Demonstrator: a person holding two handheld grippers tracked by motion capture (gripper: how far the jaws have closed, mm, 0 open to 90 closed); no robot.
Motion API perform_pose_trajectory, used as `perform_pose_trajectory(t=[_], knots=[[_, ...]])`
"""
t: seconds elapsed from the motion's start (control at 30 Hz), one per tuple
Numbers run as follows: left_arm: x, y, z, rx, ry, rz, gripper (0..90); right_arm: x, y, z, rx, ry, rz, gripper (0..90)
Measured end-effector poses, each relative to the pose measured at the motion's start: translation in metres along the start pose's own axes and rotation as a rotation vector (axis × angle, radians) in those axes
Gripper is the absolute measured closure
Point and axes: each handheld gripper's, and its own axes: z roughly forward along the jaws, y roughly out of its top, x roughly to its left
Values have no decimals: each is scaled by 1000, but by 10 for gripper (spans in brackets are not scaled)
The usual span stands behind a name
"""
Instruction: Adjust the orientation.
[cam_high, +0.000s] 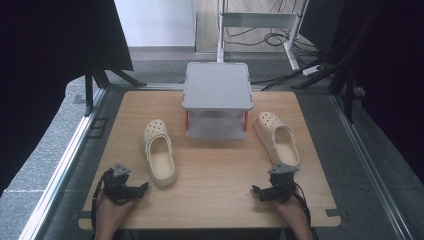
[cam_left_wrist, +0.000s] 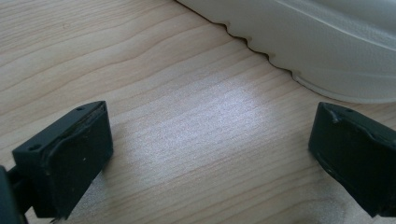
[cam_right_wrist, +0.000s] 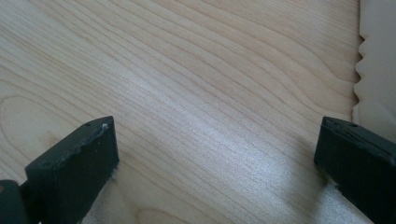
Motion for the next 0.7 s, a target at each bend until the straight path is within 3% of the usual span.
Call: perform_pose_trajectory(t=[0.7], knots=[[0,0,0,0,0,0,0,0,-1,-1,1,-2,4,0]])
